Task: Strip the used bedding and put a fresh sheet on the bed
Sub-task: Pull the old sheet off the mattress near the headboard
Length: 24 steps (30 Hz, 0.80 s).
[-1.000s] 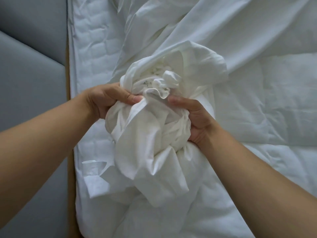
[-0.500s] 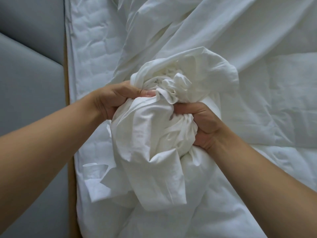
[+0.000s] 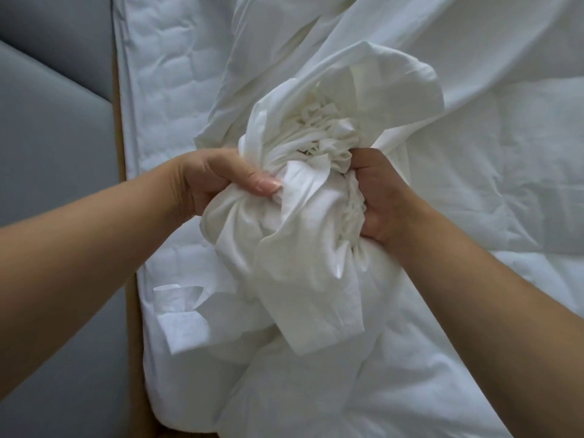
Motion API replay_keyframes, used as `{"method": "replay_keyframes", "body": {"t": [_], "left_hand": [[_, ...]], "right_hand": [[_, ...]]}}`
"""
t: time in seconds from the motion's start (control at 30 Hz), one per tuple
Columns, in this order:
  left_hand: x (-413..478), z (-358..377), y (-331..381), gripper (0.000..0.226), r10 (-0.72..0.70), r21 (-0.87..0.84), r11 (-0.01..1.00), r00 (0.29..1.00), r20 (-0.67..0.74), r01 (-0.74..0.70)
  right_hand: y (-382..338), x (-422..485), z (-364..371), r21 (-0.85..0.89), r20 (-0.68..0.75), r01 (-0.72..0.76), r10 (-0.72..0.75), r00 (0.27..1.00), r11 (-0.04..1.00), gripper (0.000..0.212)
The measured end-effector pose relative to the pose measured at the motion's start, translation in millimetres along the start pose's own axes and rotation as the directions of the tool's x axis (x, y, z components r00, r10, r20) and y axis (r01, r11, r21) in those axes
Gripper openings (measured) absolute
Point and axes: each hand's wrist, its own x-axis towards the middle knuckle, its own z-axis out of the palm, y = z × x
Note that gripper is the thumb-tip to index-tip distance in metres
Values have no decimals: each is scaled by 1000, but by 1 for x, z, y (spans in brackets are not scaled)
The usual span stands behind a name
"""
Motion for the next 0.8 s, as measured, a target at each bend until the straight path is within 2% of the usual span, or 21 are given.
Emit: {"method": "replay_keyframes", "body": {"t": [0.03,0.13,0.2,0.27,0.33,0.4,0.5,0.57,0.63,0.7,0.8], "left_hand": [[0,0,0,40,45,70,997,996,-75,-40],[0,-5,-1,34,152,70,988,958,-244,-139],[2,-6,-2,37,191,89,981,945,-265,-173],[6,-4,-2,35,232,158,967,944,-236,-198],[11,1,-3,30,290,228,945,923,-253,-235],[14,7,0,48,281,270,940,925,-257,-210],[10,12,9,41,155,294,950,978,-143,-108],[2,11,16,46,7,272,962,990,-142,32],[-2,10,17,48,-70,303,945,981,-182,124],[-2,14,14,36,-57,343,927,963,-263,148],[-2,19,6,31,19,279,957,947,-320,75]], "right_hand": [[-1,-3,-2,-18,67,-38,39,997,999,28],[-1,-12,-11,-62,258,-108,121,959,992,33],[-3,-16,-12,-115,318,-170,198,927,979,40],[-4,-17,-10,-177,350,-219,269,897,960,34],[-2,-15,-8,-193,343,-219,275,898,956,35],[1,-12,-9,-174,346,-201,251,904,964,46],[2,-12,-11,-189,319,-138,194,928,972,33],[4,-11,-13,-180,243,-104,147,959,978,20],[7,-10,-14,-159,158,-70,95,983,985,17],[10,-7,-15,-139,113,-49,65,992,989,17],[11,-2,-16,-152,53,-30,39,998,988,17]]}}
